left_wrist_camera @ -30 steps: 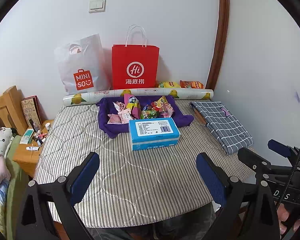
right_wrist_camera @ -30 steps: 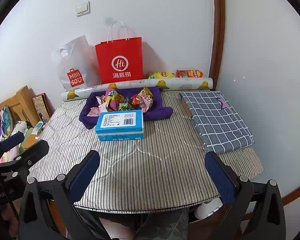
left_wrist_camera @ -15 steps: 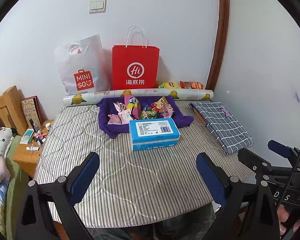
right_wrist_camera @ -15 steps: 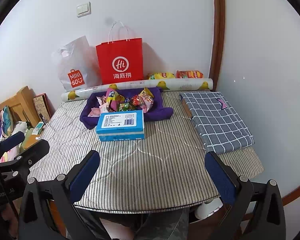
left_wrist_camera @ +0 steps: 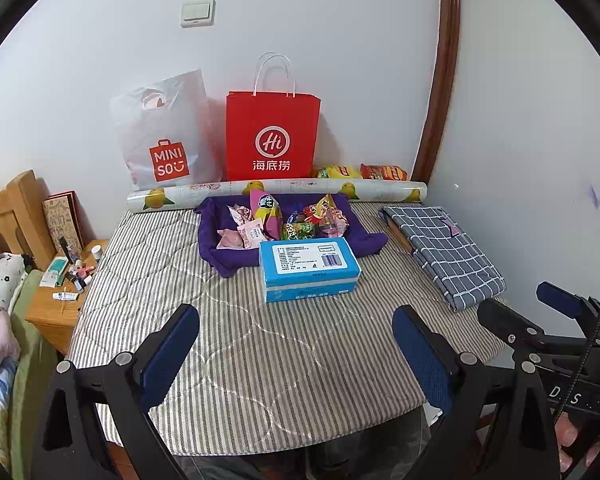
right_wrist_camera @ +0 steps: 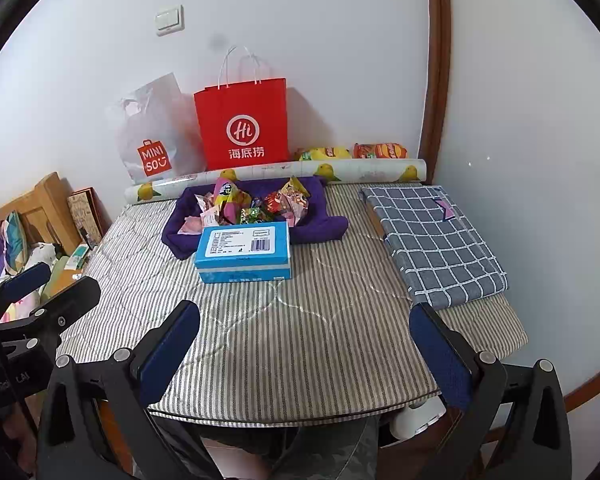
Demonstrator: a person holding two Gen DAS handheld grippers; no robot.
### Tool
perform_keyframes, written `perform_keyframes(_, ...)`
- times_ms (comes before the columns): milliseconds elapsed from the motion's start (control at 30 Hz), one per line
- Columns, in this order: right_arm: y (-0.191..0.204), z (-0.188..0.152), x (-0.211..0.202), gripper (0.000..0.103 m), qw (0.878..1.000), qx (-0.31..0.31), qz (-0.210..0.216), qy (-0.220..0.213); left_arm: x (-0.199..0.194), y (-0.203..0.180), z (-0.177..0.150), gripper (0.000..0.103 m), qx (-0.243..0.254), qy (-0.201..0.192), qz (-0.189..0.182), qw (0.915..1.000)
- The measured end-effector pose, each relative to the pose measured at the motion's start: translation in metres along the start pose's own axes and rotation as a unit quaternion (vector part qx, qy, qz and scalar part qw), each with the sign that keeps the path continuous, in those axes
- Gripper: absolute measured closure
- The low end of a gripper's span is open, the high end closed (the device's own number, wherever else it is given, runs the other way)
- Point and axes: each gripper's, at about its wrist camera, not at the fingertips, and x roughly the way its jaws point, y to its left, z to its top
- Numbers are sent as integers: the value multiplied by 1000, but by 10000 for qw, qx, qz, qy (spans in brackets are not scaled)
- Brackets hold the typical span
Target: Organize snacks
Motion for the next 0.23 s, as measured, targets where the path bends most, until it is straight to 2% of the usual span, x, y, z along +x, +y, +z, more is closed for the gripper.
perform_keyframes(233, 1, -1, 0, 0, 10000, -21, 44, -6, -1, 2, 3, 5, -82, -34, 97, 9999)
